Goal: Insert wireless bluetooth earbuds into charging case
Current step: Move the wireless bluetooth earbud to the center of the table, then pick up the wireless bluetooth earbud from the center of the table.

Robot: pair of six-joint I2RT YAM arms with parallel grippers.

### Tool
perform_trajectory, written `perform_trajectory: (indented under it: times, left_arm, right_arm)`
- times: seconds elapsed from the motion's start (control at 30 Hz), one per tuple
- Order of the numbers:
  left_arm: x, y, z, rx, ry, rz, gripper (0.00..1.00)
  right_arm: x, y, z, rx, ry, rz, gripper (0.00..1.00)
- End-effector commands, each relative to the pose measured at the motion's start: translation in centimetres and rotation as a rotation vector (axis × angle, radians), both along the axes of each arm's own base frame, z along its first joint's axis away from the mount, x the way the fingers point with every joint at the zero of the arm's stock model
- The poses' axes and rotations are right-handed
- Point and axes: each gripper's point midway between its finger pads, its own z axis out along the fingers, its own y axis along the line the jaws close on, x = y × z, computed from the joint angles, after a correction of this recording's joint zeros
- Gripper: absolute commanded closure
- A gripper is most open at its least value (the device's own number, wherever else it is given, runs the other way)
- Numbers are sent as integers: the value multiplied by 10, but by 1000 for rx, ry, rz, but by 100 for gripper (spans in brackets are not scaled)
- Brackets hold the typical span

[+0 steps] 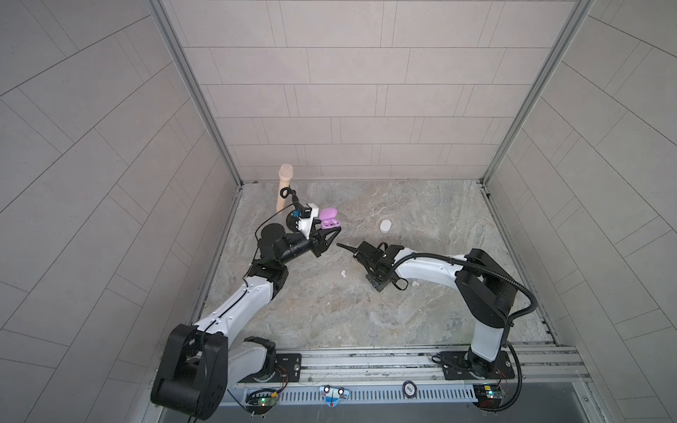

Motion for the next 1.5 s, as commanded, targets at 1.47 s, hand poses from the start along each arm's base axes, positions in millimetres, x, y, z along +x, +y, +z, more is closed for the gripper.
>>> perform_trajectory:
  times: [1.47]
  left_arm:
    - [-11,-4,16,-13,-29,-45,82]
  right_arm:
    - [-16,47,-15,503,247,-715,58]
